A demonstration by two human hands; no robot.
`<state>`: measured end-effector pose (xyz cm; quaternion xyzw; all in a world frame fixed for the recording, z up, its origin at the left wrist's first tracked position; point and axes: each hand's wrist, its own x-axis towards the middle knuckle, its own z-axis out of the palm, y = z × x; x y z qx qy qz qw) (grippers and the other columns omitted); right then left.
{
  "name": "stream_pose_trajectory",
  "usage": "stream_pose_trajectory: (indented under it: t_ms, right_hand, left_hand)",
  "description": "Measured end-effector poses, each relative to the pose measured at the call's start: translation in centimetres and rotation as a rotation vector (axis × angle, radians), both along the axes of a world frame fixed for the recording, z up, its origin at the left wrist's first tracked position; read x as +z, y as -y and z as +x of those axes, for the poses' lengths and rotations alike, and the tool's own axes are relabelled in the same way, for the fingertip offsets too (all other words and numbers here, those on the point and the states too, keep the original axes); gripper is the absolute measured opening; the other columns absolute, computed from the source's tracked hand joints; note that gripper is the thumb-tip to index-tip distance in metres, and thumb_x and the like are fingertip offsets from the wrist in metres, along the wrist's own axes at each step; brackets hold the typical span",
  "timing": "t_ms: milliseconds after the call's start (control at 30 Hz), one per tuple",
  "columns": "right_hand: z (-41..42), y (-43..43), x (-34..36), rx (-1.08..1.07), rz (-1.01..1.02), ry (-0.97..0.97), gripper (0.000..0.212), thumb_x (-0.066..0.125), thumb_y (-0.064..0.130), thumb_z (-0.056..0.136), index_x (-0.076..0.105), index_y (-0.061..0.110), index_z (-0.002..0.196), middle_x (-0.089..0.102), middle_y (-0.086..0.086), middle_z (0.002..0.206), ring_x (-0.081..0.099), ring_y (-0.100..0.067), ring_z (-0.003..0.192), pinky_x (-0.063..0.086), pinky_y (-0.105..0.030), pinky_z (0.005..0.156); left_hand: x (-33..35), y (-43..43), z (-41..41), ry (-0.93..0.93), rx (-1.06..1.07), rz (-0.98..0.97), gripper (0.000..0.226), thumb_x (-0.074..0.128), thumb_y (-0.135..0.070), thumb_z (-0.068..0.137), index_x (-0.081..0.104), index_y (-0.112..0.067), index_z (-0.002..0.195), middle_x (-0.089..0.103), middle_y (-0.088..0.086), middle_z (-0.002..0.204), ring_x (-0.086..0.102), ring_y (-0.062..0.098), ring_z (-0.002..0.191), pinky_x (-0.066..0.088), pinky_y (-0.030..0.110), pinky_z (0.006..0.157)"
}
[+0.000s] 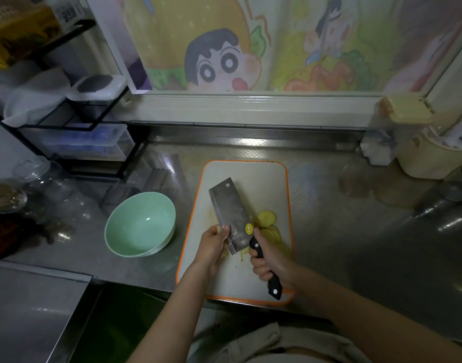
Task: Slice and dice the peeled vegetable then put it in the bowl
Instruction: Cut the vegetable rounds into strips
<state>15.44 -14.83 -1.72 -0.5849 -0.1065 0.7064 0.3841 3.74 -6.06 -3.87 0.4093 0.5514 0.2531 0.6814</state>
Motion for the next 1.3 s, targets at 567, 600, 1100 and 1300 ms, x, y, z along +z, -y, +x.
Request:
stream_pose_trajectory:
  t_ms: [567,600,1100,1300]
  right_hand:
    - [2.5,0.6,-0.9,0.224,0.293,0.837,0.040,0.036,0.046,0.099,0.048,0.024,0.068,0.045,0.004,0.060,0.045,-0.010,0.052,0.034,-0.023,0.050]
    - [2.9,0.8,-1.0,0.312,0.348,0.952,0.036,0.035,0.044,0.099,0.055,0.023,0.078,0.052,0.002,0.070,0.052,-0.013,0.064,0.038,-0.025,0.058]
    - [3.9,1.0,-1.2,0.541,0.712,1.641,0.055,0.038,0.065,0.086,0.062,0.016,0.091,0.068,-0.004,0.085,0.064,-0.024,0.076,0.034,-0.027,0.056]
    - [3.4,1.2,-0.6,0.549,0.796,1.774,0.040,0.057,0.057,0.076,0.061,0.017,0.067,0.064,0.000,0.063,0.061,-0.019,0.055,0.026,-0.020,0.046]
  left_hand:
    - [-0.2,-1.9,-0.6,-0.545,-0.131,0.577,0.030,0.050,-0.005,0.091,0.057,0.001,0.120,0.058,0.020,0.120,0.055,0.033,0.112,0.040,0.032,0.094]
    - [0.5,-2.1,-0.9,-0.528,-0.043,0.644,0.027,0.049,-0.002,0.091,0.058,0.002,0.117,0.058,0.021,0.116,0.056,0.033,0.107,0.040,0.031,0.092]
    - [4.0,-1.4,-1.1,-0.592,-0.864,1.047,0.068,0.045,-0.058,0.076,0.050,-0.020,0.132,0.047,0.000,0.135,0.036,0.015,0.128,0.021,0.018,0.103]
    - [2.7,-1.7,-1.0,-0.654,-0.884,1.094,0.044,0.064,-0.035,0.085,0.055,-0.019,0.124,0.057,0.001,0.117,0.046,0.020,0.112,0.027,0.022,0.088]
